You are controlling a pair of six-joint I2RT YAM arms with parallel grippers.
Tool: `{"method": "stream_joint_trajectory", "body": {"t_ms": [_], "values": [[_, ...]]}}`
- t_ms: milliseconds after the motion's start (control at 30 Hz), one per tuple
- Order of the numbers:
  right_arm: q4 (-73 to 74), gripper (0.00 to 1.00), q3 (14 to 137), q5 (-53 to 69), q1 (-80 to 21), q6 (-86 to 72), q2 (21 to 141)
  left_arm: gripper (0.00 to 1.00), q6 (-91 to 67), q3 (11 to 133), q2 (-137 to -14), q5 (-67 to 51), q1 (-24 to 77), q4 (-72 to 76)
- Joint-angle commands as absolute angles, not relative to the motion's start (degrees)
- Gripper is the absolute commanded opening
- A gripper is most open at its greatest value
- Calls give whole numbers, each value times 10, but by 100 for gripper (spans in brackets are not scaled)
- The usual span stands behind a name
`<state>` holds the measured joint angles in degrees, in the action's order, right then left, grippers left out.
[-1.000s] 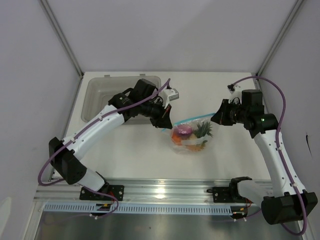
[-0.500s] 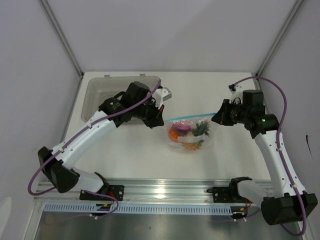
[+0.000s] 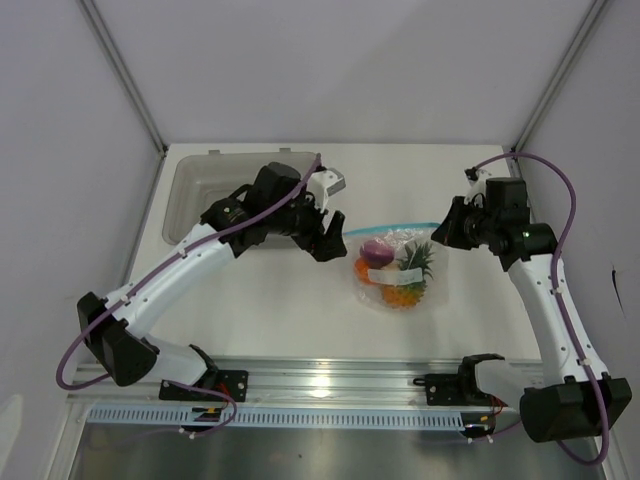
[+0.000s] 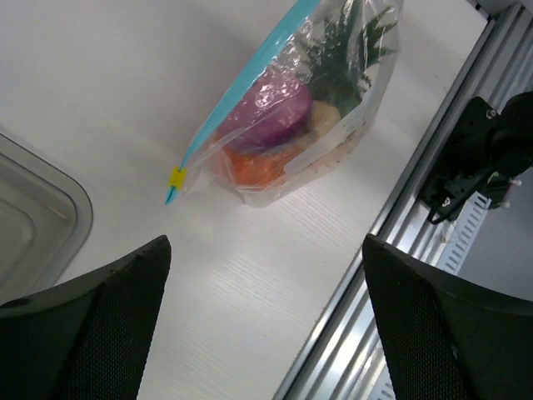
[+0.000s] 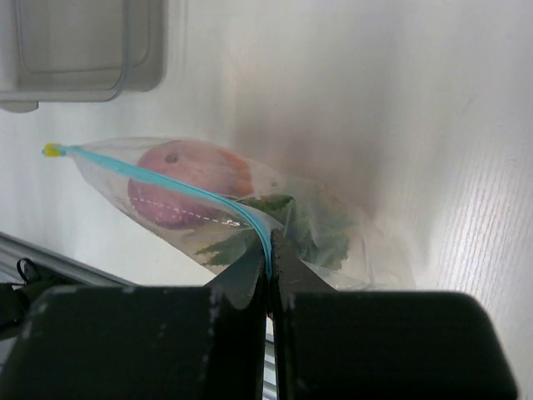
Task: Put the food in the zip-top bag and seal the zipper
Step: Place the zipper food storage bag at the center of the board.
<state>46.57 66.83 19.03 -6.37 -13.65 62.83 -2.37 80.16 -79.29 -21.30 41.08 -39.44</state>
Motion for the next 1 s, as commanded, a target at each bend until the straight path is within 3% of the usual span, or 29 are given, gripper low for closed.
{"method": "stream_joint_trajectory", "body": {"t_ms": [0, 133, 467, 667, 767, 800, 967], "values": [[454, 0, 704, 150, -50, -169, 652, 99, -66, 844, -770, -188, 409, -295], [429, 0, 727, 122, -13, -185, 696, 100, -95, 813, -715, -178, 409, -212], [329, 0, 776, 72, 145, -175, 868, 99, -196, 632, -560, -359, 417, -60], [305, 1, 797, 23, 159, -175, 944, 100, -201, 565, -494, -377, 424, -82], [300, 11, 802, 13, 159, -174, 956, 100, -183, 566, -469, -362, 425, -110], [303, 25, 803, 9, 160, -174, 958, 99, -177, 569, -463, -357, 424, -128], [326, 61, 831, -20, 160, -174, 942, 99, -159, 570, -440, -342, 424, -159]]}}
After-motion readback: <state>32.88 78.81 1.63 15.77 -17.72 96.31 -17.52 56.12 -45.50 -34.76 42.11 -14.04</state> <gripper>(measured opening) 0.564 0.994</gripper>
